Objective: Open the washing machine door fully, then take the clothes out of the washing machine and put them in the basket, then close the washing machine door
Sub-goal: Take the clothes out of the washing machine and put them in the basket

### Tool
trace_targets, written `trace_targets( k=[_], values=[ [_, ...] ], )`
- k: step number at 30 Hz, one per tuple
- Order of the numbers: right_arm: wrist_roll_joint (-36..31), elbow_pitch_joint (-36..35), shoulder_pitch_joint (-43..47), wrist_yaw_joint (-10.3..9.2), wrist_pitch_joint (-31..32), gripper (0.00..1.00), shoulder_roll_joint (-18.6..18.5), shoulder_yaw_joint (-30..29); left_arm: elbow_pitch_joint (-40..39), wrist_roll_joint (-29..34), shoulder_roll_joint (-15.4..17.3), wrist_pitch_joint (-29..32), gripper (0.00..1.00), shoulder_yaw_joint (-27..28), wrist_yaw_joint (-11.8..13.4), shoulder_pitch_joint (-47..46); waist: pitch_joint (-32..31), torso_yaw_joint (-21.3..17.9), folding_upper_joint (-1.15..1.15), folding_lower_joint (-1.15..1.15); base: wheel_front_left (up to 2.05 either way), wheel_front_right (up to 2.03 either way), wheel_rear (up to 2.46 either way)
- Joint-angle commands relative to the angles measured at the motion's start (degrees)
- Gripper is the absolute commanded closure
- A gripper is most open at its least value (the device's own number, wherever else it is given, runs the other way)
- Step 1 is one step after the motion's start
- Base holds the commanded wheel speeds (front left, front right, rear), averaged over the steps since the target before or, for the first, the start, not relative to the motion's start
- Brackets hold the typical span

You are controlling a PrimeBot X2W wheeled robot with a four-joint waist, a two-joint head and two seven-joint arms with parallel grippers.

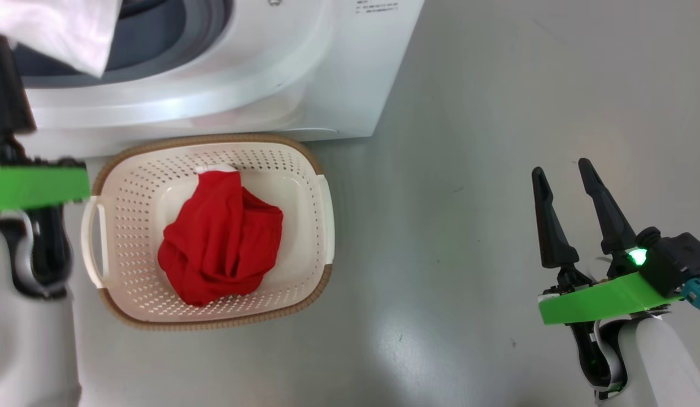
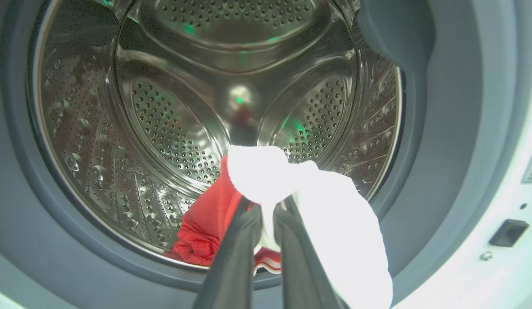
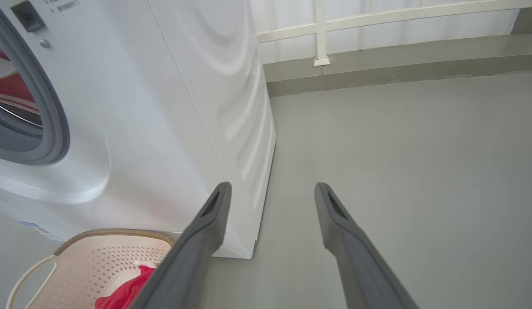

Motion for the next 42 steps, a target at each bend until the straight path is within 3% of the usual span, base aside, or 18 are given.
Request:
trace_targets(
  k=[1, 11, 17, 26, 35, 42],
  values=[
    [-0.4, -1.0, 1.9, 0.37, -0.4, 0.00, 0.0, 1.1, -4.2, 1.1, 1.5, -0.3, 1.00, 2.2, 0.0, 3.0, -0.5, 0.5, 0.00, 0.00, 0.00, 0.00, 0.00],
    [-0.7, -1.1, 2.1, 0.37, -0.4, 0.00, 0.0, 1.1, -21.4, 3.3, -3.6, -0.3, 1.00, 4.9, 0.0, 12.6, -0.4, 1.5, 0.00, 0.00, 0.00, 0.00, 0.00],
    [-0.8, -1.2, 1.8, 0.37, -0.4, 0.00, 0.0, 1.2, -24.0, 4.6, -5.1, -0.3, 1.00, 3.9, 0.0, 15.6, 0.2, 1.6, 0.00, 0.00, 0.00, 0.00, 0.00],
    [-0.3, -1.3, 0.6, 0.37, -0.4, 0.00, 0.0, 2.1, -10.7, 4.9, -6.0, -0.3, 1.00, 1.4, 0.0, 16.7, 2.7, 0.5, 0.00, 0.00, 0.00, 0.00, 0.00],
    [0.4, -1.6, -0.9, 0.37, -0.4, 0.00, 0.0, 2.4, 7.6, 6.6, -3.8, -0.3, 1.00, -2.8, 0.0, 10.4, 5.9, -0.8, 0.00, 0.00, 0.00, 0.00, 0.00],
    [0.8, -1.9, -1.6, 0.37, -0.4, 0.00, 0.0, 2.8, 16.7, 8.0, -2.1, -0.3, 1.00, -4.0, 0.0, 4.9, 7.6, -1.8, 0.00, 0.00, 0.00, 0.00, 0.00]
  ],
)
